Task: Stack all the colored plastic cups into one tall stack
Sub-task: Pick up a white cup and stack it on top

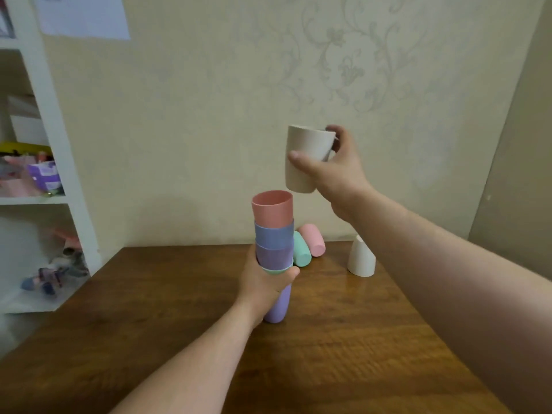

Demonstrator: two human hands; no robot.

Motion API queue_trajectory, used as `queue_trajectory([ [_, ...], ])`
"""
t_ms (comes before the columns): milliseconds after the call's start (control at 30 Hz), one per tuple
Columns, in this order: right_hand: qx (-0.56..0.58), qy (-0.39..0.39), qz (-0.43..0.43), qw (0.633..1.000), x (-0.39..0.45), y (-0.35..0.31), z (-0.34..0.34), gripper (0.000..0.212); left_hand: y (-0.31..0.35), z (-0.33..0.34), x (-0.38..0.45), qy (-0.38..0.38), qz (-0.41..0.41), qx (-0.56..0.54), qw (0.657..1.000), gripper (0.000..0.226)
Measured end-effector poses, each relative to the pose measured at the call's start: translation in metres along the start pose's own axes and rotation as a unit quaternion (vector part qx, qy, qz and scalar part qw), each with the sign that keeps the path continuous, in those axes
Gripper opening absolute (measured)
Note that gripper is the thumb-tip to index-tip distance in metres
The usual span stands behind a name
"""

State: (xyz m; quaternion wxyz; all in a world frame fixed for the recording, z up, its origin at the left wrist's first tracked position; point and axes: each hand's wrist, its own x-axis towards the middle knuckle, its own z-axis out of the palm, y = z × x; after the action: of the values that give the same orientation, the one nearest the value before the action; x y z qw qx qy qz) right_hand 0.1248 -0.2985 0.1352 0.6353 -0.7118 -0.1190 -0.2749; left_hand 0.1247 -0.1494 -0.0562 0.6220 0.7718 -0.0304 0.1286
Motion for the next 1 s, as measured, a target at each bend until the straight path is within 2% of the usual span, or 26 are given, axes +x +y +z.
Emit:
queue_trajectory([
  [100,-0.012,-0.031,-0.040,0.999,-0.002,-0.025,0.020,0.092,-0.001,0.000,-0.004,0.025,0.011,0.031,0.999,0.075],
  [233,-0.053,-0.048,-0.053,0.996,-0.012,-0.019,0.042,0.094,-0.003,-0.004,-0.007,0.022,0.010,0.036,0.999,0.081],
  [500,-0.049,-0.063,-0.015,0.997,-0.016,0.006,0.043,0.095,0.001,-0.004,-0.006,0.018,0.006,0.072,0.997,0.071],
  [700,-0.005,-0.124,0.048,0.991,-0.032,0.044,0.044,0.094,-0.001,-0.002,-0.001,0.026,-0.003,0.065,0.998,0.062],
  [833,0.023,-0.138,0.050,0.989,-0.034,0.055,0.047,0.085,-0.002,0.002,0.003,0.032,0.000,0.088,0.996,0.063],
  [933,0.029,-0.137,0.048,0.989,-0.032,0.060,0.046,0.088,0.000,0.005,0.008,0.023,0.001,0.137,0.990,0.067],
  [1000,0.030,-0.134,0.041,0.990,-0.034,0.064,0.047,0.091,-0.004,0.005,0.010,0.022,0.007,0.119,0.993,0.072],
])
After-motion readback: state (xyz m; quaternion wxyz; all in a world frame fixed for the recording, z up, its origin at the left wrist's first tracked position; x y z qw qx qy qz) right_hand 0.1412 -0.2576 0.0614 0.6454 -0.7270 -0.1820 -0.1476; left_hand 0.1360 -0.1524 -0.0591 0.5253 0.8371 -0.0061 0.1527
